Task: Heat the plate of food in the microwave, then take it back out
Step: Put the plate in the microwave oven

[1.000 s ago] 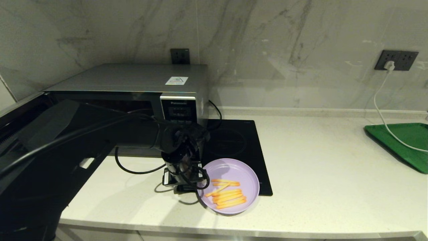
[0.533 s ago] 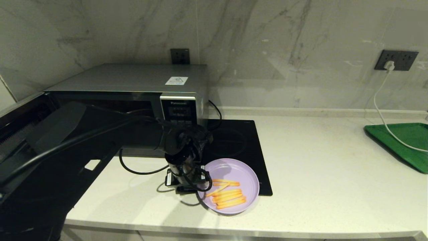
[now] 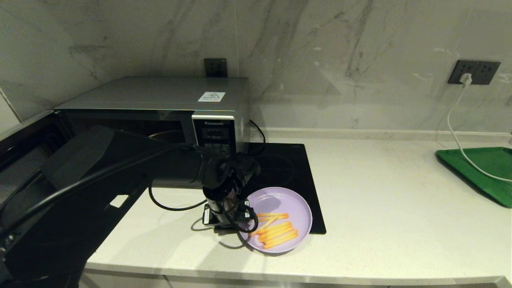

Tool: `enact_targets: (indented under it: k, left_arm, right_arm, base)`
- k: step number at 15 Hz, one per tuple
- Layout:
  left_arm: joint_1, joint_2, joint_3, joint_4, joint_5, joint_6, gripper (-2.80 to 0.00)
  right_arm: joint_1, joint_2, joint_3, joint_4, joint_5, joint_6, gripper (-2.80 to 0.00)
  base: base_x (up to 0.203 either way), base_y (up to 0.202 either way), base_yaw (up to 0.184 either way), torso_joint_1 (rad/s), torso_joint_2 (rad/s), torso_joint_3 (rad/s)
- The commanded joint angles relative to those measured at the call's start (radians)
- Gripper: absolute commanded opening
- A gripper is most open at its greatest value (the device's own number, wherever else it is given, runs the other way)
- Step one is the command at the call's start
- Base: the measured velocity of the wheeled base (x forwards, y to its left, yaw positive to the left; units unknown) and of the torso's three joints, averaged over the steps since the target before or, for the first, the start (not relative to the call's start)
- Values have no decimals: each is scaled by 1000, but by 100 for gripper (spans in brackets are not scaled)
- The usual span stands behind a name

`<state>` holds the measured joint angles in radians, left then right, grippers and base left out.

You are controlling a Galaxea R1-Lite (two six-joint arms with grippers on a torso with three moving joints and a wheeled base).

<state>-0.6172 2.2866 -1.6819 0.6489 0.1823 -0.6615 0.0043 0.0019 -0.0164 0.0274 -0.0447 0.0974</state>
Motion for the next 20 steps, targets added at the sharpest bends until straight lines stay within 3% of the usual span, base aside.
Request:
enact_targets:
  k: [1, 13, 18, 20]
  left_arm:
    - [-1, 7, -2, 5, -4, -4, -280]
    - [-18, -31, -11, 6, -12, -25, -280]
    - [0, -90, -2, 15, -158, -64, -280]
    - [2, -102, 8, 26, -170, -66, -280]
  right_arm:
    - [2, 0, 0, 0, 0, 1, -280]
    - [0, 0, 0, 0, 0, 1, -280]
    - [0, 0, 0, 0, 0, 1, -280]
    - [0, 0, 0, 0, 0, 1, -280]
  base:
    - [0, 0, 0, 0, 0, 0]
    - [0, 0, 0, 0, 0, 0]
    - [0, 0, 0, 0, 0, 0]
    - [0, 0, 0, 0, 0, 0]
